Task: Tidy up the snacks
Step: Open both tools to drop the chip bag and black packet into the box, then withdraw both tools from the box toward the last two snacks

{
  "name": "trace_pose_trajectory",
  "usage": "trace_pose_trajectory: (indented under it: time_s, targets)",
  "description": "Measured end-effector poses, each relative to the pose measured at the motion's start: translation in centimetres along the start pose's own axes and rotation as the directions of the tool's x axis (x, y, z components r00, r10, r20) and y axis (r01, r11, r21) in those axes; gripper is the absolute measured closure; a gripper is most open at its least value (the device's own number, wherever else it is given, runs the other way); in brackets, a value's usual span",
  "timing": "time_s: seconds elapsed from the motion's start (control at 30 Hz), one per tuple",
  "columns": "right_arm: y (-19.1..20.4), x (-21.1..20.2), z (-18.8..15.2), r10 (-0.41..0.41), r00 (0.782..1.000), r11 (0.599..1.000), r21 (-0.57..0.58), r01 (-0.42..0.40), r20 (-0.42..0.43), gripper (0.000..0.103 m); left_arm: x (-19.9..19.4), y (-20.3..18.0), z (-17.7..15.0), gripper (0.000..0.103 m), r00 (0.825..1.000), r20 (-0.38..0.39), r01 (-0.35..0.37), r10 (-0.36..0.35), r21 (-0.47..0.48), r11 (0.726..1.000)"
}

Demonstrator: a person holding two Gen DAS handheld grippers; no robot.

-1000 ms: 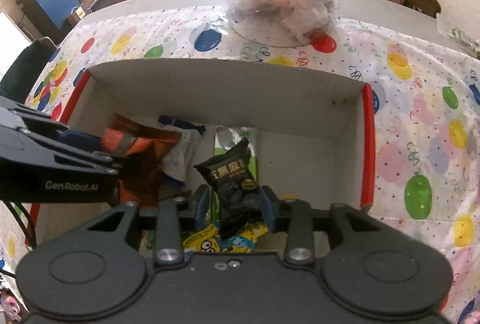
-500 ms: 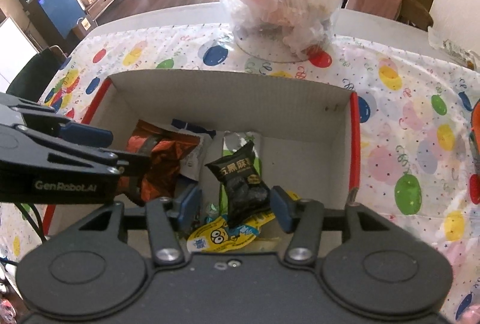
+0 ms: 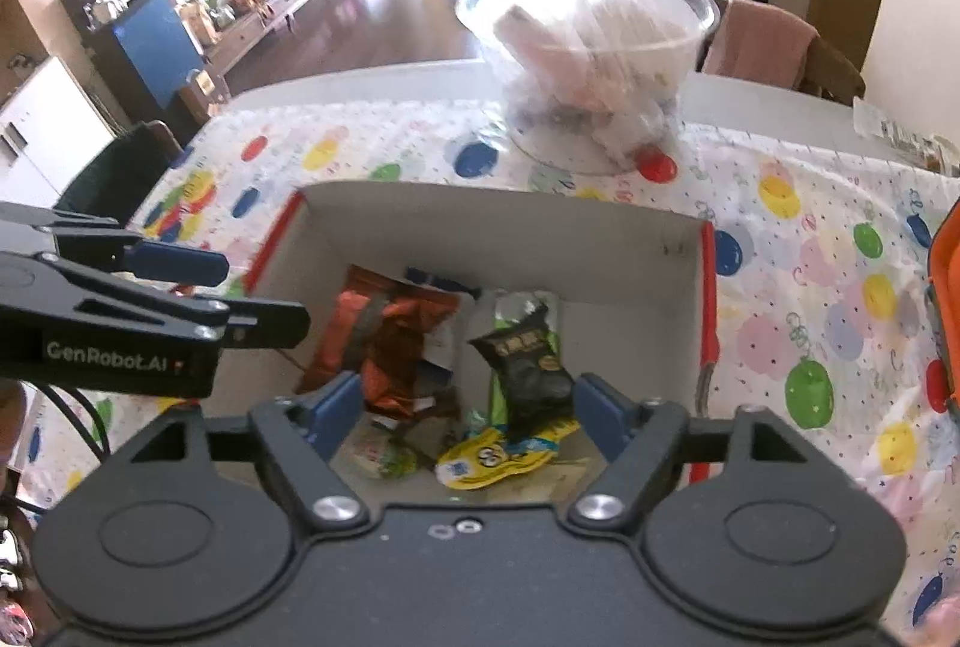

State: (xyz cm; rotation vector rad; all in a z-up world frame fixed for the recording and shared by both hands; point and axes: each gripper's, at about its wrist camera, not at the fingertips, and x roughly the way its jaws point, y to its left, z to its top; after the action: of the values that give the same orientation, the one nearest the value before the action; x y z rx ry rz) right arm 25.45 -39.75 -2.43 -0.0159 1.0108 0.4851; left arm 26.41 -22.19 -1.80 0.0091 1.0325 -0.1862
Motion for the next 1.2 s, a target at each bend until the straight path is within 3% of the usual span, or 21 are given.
trace_pose_trajectory:
  time_s: [0.4, 0.5, 0.7, 1.07, 1.2]
  targets:
    - [4.1, -2.3, -0.4, 0.062, 0.993, 0.998, 0.007, -0.063, 0.099, 0.005, -5.3, 5.0, -3.9, 0.029, 0.992, 0.124, 0.014, -0.006, -0.065, 0.998]
    - [5.7, -2.3, -0.7, 0.082, 0.990, 0.997, -0.002, -0.082, 0.111, 0.003, -6.5, 6.6, -5.1, 0.021, 0.988, 0.155, -0.012, 0.024, -0.079, 0.997]
    - [9.5, -1.5, -0.9, 0.100, 0.986, 0.995, -0.034, -0.096, 0.130, 0.000, -8.2, 10.3, -7.2, 0.020, 0.983, 0.183, -0.015, 0.034, -0.102, 0.995]
    - [16.7, 2.2, -0.8, 0.100, 0.988, 0.992, -0.091, -0.089, 0.120, 0.000, -8.5, 19.9, -10.4, 0.020, 0.978, 0.151, -0.115, 0.145, -0.191, 0.975]
    - [18.8, 4.2, -0.9, 0.096, 0.990, 0.991, -0.103, -0.086, 0.099, 0.000, -7.5, 22.8, -11.2, 0.020, 0.982, 0.117, -0.118, 0.145, -0.212, 0.970]
